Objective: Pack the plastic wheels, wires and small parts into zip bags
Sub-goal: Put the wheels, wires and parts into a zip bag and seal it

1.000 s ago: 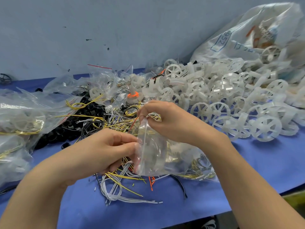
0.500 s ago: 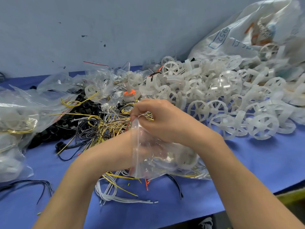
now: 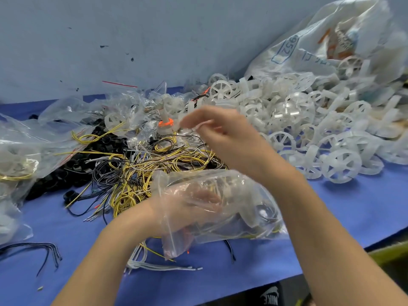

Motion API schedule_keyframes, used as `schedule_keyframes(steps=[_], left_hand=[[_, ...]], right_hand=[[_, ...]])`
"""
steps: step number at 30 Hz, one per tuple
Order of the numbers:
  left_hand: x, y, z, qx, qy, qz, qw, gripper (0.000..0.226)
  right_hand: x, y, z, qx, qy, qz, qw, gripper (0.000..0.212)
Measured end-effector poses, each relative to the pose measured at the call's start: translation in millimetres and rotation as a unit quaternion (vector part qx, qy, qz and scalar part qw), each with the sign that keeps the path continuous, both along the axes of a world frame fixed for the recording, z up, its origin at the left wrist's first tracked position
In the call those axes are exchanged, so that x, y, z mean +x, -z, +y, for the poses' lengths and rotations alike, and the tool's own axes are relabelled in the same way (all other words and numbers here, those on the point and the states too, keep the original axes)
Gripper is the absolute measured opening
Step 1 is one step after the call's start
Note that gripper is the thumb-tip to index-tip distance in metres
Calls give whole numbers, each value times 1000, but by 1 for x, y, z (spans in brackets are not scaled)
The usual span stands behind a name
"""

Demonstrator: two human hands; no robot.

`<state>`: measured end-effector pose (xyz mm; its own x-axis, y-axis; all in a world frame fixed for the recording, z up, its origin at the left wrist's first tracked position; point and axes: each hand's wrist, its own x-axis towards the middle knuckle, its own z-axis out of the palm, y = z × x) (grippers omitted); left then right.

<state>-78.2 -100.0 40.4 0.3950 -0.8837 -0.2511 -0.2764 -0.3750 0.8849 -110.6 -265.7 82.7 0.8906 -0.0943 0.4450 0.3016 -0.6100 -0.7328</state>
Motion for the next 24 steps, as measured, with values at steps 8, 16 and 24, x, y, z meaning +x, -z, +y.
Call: schedule_keyframes(steps=[8, 16, 24], left_hand=[[43, -3, 35, -64, -109, 13, 992, 21], [59, 0, 42, -148, -345, 102, 921, 36], [41, -24, 14, -285, -306, 63, 906, 23]], right_hand=[[-14, 6, -62, 199, 164, -72, 963, 32], [-11, 13, -67, 280, 212, -78, 933, 28], [2, 12, -63, 321, 188, -22, 928, 26]])
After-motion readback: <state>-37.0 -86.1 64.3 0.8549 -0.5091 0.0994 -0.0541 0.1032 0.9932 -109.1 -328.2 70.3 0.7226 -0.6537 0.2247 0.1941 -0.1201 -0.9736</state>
